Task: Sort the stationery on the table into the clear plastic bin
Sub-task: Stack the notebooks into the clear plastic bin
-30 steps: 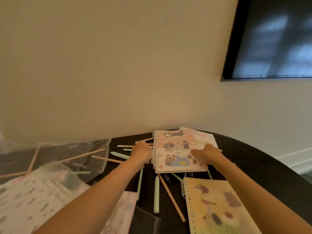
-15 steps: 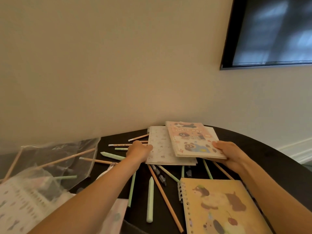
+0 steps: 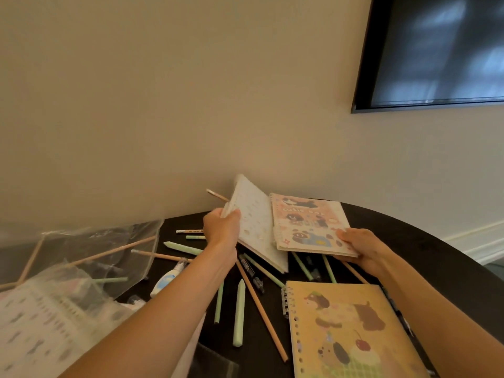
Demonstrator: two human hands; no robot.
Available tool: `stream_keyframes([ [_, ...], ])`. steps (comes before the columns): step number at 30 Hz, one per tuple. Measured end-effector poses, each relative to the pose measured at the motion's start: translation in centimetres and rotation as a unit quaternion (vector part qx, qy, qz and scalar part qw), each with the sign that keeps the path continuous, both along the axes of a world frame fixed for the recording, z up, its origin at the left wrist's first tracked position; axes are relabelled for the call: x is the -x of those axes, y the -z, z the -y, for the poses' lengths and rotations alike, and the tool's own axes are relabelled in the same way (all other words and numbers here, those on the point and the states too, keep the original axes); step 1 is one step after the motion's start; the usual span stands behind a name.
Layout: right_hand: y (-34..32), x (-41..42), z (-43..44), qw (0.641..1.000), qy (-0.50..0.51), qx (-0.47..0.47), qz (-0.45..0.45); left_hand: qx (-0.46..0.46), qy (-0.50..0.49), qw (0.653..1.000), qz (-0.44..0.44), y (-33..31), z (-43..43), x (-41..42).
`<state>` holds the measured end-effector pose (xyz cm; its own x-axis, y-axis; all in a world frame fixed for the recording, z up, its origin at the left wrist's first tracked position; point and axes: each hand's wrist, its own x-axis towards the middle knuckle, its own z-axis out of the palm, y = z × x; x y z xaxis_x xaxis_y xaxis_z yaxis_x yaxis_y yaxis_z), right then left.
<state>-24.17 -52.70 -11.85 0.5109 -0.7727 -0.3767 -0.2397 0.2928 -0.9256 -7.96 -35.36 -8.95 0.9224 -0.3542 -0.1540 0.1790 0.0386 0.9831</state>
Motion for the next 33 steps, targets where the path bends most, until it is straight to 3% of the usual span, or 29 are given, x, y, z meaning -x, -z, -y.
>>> stream_keyframes([
  [5, -1.1, -0.3, -1.1, 0.991, -0.029, 0.083, -0.103, 0.061, -0.080, 0.995, 0.022, -1.7, -2.9, 0.3],
  [9, -1.7, -0.8, -2.6, 0.960, -0.043, 0.177, -0.214, 0.088, -0.092, 0.992, -0.001, -2.5, -5.6, 0.6],
  [11, -2.2, -0.5, -3.5, 0.928, -0.069, 0.223, -0.290, 0.118, -0.092, 0.988, -0.036, -3.1, -6.7, 1.2],
  [14, -2.3, 0.0, -5.2, 0.842, -0.101, 0.356, -0.392, 0.145, -0.079, 0.984, -0.073, -3.9, -8.4, 2.4],
  [15, -2.2, -0.1, -5.7, 0.830, -0.082, 0.400, -0.379, 0.147, -0.074, 0.983, -0.079, -4.0, -8.9, 2.7],
  [17, -2.9, -0.1, -7.7, 0.870, -0.051, 0.412, -0.266, 0.157, -0.058, 0.981, -0.099, -4.3, -10.6, 3.5],
  [19, -3.8, -0.4, -9.6, 0.940, -0.017, 0.323, -0.110, 0.162, -0.051, 0.978, -0.118, -4.7, -11.7, 4.0],
  [22, -5.5, 0.2, -13.3, 0.985, -0.016, 0.172, 0.023, 0.180, -0.032, 0.973, -0.141, -5.4, -14.4, 5.0],
  [25, -6.4, 1.6, -16.4, 0.987, -0.060, -0.011, 0.146, 0.190, 0.012, 0.971, -0.147, -5.8, -17.5, 6.3],
  [28, -6.9, 3.2, -18.6, 0.954, -0.062, -0.147, 0.253, 0.185, 0.048, 0.971, -0.143, -5.6, -20.5, 6.9],
  [33, -6.6, 5.2, -21.0, 0.956, -0.076, -0.116, 0.257, 0.149, 0.091, 0.973, -0.150, -5.1, -25.5, 7.7],
])
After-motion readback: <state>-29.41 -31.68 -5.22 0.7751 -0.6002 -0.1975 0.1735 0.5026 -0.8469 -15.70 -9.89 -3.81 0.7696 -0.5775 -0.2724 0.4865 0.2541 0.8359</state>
